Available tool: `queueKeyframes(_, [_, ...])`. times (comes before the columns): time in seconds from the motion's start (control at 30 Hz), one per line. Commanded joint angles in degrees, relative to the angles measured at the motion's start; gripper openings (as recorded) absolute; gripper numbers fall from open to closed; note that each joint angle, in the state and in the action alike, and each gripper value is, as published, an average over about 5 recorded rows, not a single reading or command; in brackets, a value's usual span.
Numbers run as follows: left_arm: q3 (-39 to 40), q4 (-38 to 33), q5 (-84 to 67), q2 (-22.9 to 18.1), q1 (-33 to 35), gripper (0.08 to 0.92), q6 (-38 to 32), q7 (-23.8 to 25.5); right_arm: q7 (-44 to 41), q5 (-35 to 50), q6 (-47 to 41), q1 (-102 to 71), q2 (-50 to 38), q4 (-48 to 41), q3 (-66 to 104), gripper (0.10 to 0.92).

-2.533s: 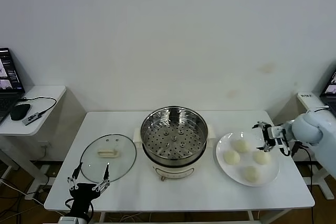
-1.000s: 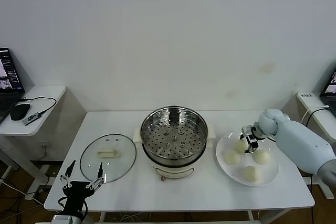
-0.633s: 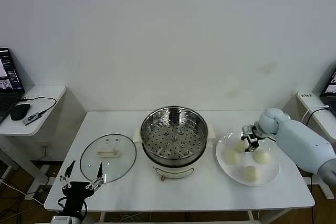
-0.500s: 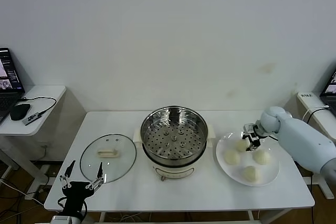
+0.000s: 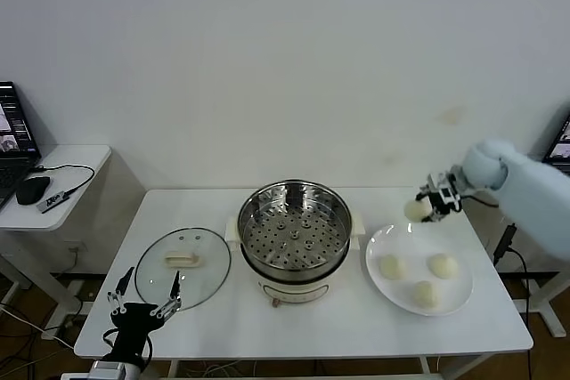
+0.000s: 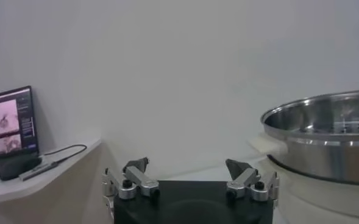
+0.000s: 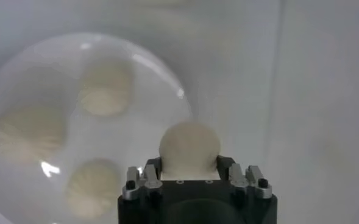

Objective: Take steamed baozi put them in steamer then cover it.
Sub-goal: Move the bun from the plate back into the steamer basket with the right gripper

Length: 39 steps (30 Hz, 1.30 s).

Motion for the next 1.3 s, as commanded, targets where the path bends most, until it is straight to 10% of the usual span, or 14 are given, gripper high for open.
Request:
queueKeyframes(0.03, [0.2, -0.1, -0.8, 0.4, -0.5, 0.823, 0.1, 0.1, 0.5, 10.6, -1.3, 18.9, 0.4, 6.9, -12.4, 0.568])
queueKeyframes(0.43, [-1.0, 0.2, -2.0, 1.6, -1.8, 0.823, 0.2, 0.5, 5.3, 16.6, 2.1, 20.4, 17.0, 8.8, -19.5, 0.568])
queueKeyframes(1.3, [-2.6, -0.1, -2.6, 0.6, -1.7, 0.823, 0.2, 0.8, 11.8, -17.9, 30.0, 7.8, 35.6, -11.2, -21.8, 0.562])
